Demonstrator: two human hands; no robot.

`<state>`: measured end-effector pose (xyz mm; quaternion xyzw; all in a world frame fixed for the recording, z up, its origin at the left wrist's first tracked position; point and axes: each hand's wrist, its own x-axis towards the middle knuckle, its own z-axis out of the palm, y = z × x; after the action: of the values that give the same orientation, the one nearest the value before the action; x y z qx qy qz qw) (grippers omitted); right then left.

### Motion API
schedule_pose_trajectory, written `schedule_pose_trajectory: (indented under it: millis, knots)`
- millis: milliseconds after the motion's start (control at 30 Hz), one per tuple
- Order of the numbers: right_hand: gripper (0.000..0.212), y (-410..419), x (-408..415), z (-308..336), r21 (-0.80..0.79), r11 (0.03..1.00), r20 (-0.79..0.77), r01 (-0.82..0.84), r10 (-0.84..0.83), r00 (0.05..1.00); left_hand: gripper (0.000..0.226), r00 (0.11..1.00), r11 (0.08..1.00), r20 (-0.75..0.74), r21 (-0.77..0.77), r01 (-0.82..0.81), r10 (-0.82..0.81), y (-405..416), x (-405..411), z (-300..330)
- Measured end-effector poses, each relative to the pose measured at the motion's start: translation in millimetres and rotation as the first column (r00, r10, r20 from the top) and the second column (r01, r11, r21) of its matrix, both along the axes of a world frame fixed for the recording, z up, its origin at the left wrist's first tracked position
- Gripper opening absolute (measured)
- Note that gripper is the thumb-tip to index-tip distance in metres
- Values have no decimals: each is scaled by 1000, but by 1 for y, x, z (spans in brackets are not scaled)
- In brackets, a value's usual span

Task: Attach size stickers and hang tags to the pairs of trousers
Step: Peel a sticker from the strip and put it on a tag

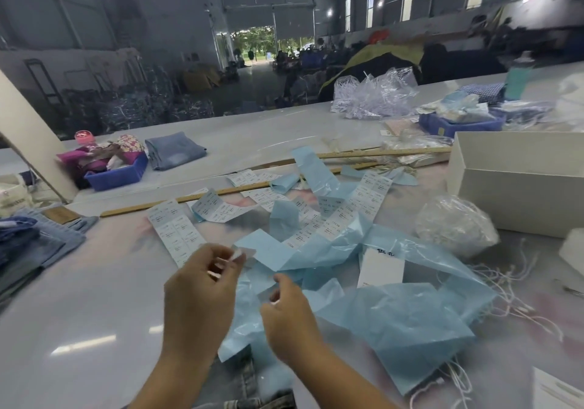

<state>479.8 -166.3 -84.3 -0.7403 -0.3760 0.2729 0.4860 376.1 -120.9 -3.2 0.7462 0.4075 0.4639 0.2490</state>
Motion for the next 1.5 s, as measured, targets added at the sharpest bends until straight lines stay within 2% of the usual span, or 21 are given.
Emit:
schedule_pose_trajectory:
  millis: [33,100,167,300,400,467,533,600,733,800,1000,1100,1200,1367,1500]
  knots:
    - [31,-11,7,5,57,997,-55,50,-46,997,15,999,999,3,-12,43,-43,-9,7,-4]
    - [12,-37,24,18,169,979,-266,112,-64,962,15,994,991,16,-72,111,-110,-26,23,-14]
    - [17,-67,48,32,222,958,-426,184,-74,901,18,985,975,23,-138,174,-173,-43,42,-24]
    - [16,-138,95,45,280,881,-443,382,-235,865,35,921,889,-16,-269,371,-389,-69,82,-35]
    - [17,-187,123,39,278,789,-445,548,-400,801,49,831,696,86,-504,512,-549,-78,117,-41]
    - [19,-210,137,29,256,733,-473,630,-473,743,38,829,638,160,-567,522,-536,-78,141,-49]
    - [18,-221,147,19,229,710,-491,666,-506,709,22,854,642,220,-579,503,-471,-78,161,-58]
    - [18,-224,154,10,211,712,-484,669,-519,704,17,876,657,274,-581,479,-397,-76,176,-67]
    - [22,-211,164,2,257,718,-372,647,-545,752,33,909,732,240,-540,416,-340,-67,192,-74]
    - [24,-196,169,4,278,758,-273,590,-526,805,38,918,753,235,-524,397,-321,-60,196,-73]
    - [21,-151,179,4,173,897,54,407,-421,906,16,939,742,98,-589,321,-328,-49,198,-95]
    - [18,-135,185,0,92,924,223,370,-381,897,12,942,764,50,-571,300,-333,-50,198,-103]
    - [9,-120,188,-4,-18,936,370,353,-321,872,9,938,825,-58,-497,269,-341,-49,202,-103]
    - [17,-107,187,-9,-156,906,488,394,-277,828,10,922,883,-205,-413,222,-328,-53,206,-99]
    - [18,-104,186,-11,-185,883,546,432,-273,792,13,897,905,-307,-380,192,-319,-55,212,-94]
